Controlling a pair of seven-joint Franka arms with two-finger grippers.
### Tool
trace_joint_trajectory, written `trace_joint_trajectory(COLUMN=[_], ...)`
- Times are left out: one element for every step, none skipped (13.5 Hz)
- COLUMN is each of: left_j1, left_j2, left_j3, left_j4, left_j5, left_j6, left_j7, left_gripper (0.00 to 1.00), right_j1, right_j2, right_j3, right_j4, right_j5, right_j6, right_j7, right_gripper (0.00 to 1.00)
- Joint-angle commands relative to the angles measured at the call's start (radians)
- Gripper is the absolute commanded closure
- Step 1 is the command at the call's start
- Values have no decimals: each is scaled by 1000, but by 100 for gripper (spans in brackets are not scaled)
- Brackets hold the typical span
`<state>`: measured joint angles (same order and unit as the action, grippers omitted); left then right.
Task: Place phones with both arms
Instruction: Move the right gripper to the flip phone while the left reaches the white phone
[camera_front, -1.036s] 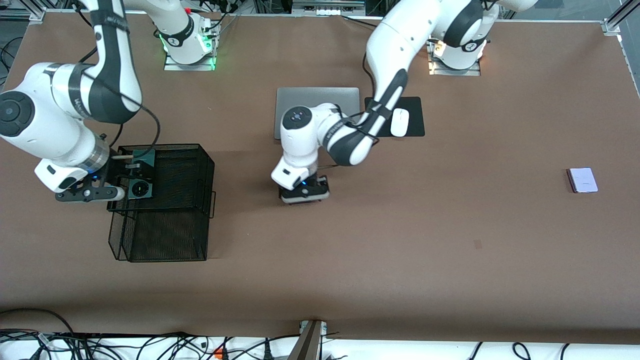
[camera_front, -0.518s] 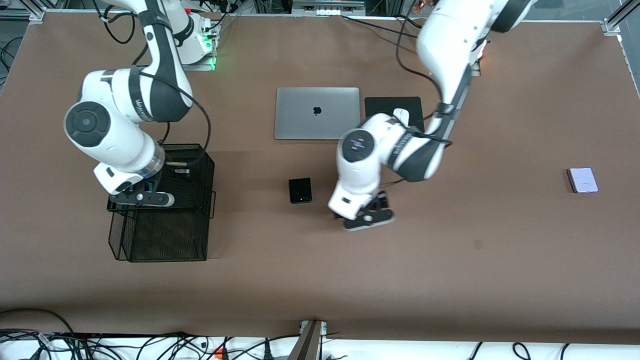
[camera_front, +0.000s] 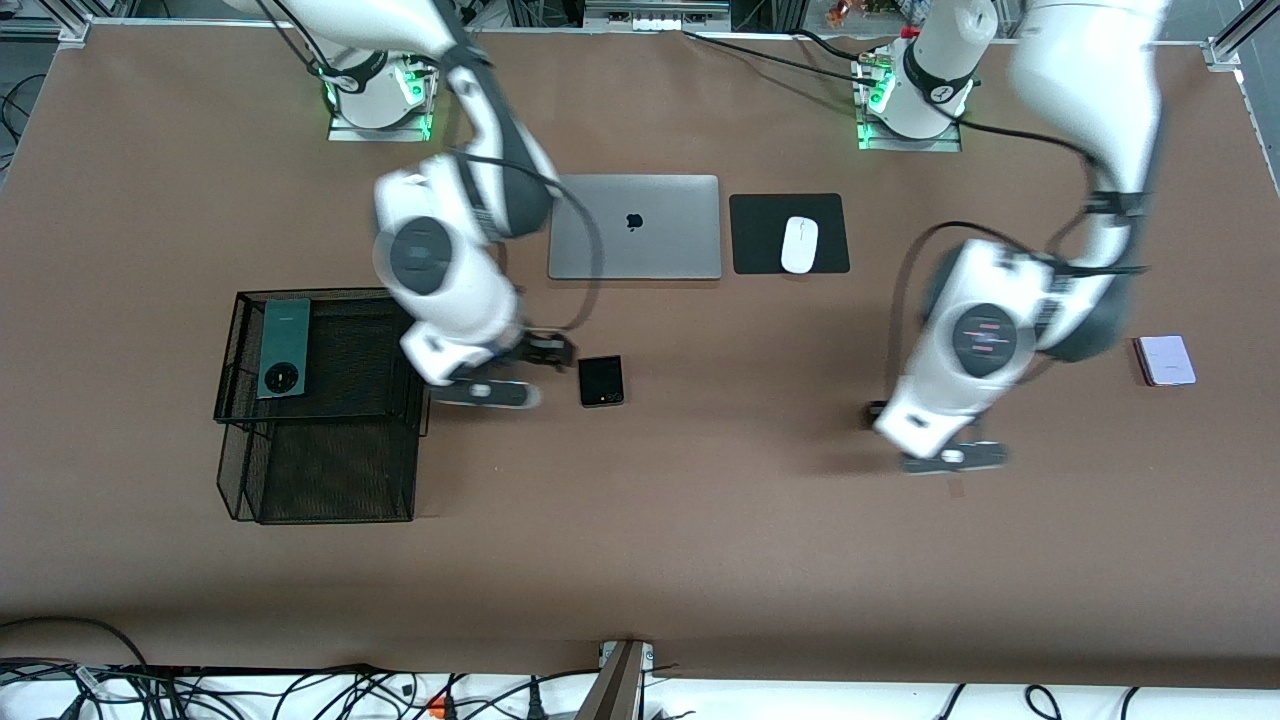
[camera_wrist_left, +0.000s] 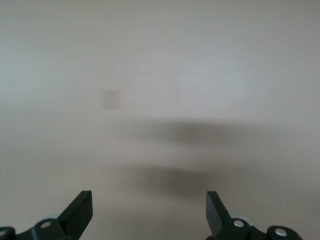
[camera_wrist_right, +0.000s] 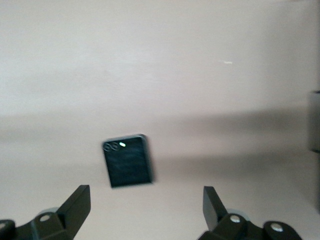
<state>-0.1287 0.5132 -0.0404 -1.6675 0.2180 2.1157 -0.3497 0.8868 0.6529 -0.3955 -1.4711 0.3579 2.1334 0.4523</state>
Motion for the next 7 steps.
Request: trace_joint_trajectory(left_j1=[127, 174, 211, 249, 285, 320, 357], left_j2=[-71, -76, -78, -79, -79, -81, -85], left_j3=[-26, -26, -26, -26, -24, -24, -24], left_j4=[-84, -86, -86, -89, -90, -97, -107], left_j5=[-14, -14, -14, -14, -12, -12, -12], left_j6=[13, 15, 15, 17, 24, 36, 41], left_j7=[177, 234, 282, 313, 333, 375, 432], left_gripper=[0, 0, 0, 0, 0, 0, 0], right_j1=[49, 66, 73, 76, 76, 77, 78], right_j2=[132, 161, 184, 192, 198, 200, 208], right_j3=[0, 0, 0, 0, 0, 0, 1], right_j4=[64, 64, 64, 60, 55, 54, 54], right_j5=[15, 13, 12, 9, 4, -3, -5], right_j6=[101, 123, 140, 149, 154, 154, 155], right_j7=[11, 11, 11, 0, -7, -27, -53], right_gripper=[0, 0, 0, 0, 0, 0, 0])
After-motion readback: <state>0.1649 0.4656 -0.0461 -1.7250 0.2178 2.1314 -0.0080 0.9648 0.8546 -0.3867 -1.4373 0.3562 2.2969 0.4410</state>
